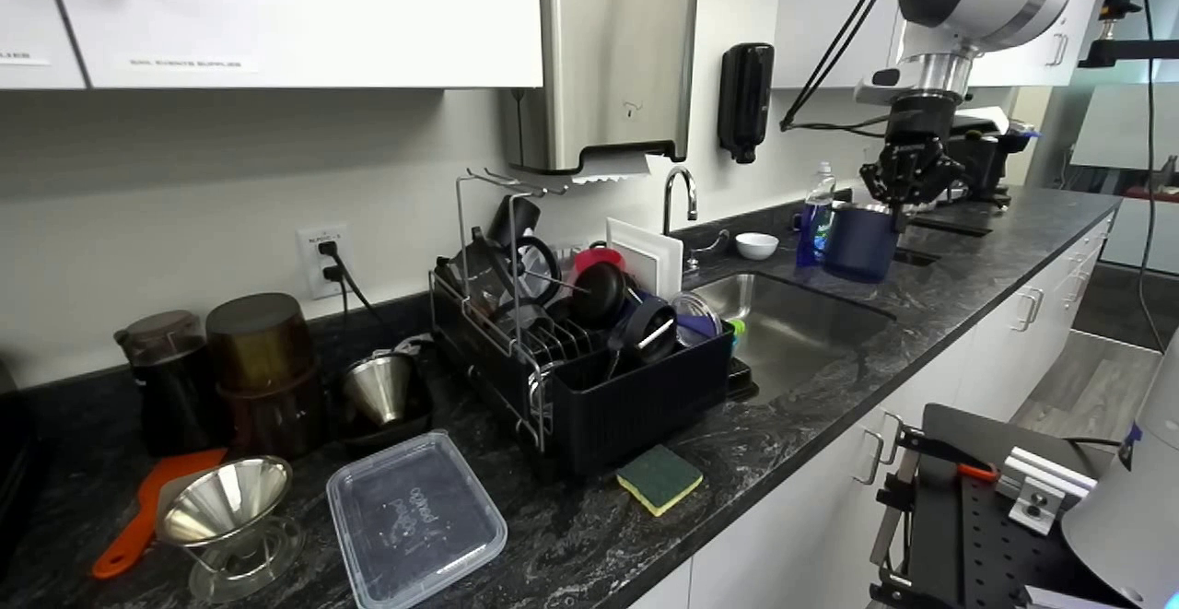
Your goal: Put the cup in the sink on the dish rack
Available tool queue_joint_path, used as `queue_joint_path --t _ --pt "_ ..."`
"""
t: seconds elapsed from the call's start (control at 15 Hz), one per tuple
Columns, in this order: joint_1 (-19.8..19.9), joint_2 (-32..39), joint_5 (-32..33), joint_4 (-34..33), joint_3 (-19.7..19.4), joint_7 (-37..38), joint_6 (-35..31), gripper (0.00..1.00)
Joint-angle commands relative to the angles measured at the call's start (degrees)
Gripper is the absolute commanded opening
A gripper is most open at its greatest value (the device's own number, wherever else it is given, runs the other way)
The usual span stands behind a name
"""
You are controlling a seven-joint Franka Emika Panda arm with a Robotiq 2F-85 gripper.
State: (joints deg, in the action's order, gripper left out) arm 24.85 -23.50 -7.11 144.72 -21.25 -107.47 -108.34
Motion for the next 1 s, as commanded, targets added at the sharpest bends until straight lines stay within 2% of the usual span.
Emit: queue_joint_path --t 0.0,0.33,0.93 --pt "-3.5 -8.07 -1.65 1.67 -3.49 -3.74 5.95 0.02" --pt "-7.44 -14.97 -3.14 3.16 -5.1 -5.1 10.42 0.02" --pt "-12.14 -18.35 -8.76 6.12 -5.75 -5.78 9.73 0.02"
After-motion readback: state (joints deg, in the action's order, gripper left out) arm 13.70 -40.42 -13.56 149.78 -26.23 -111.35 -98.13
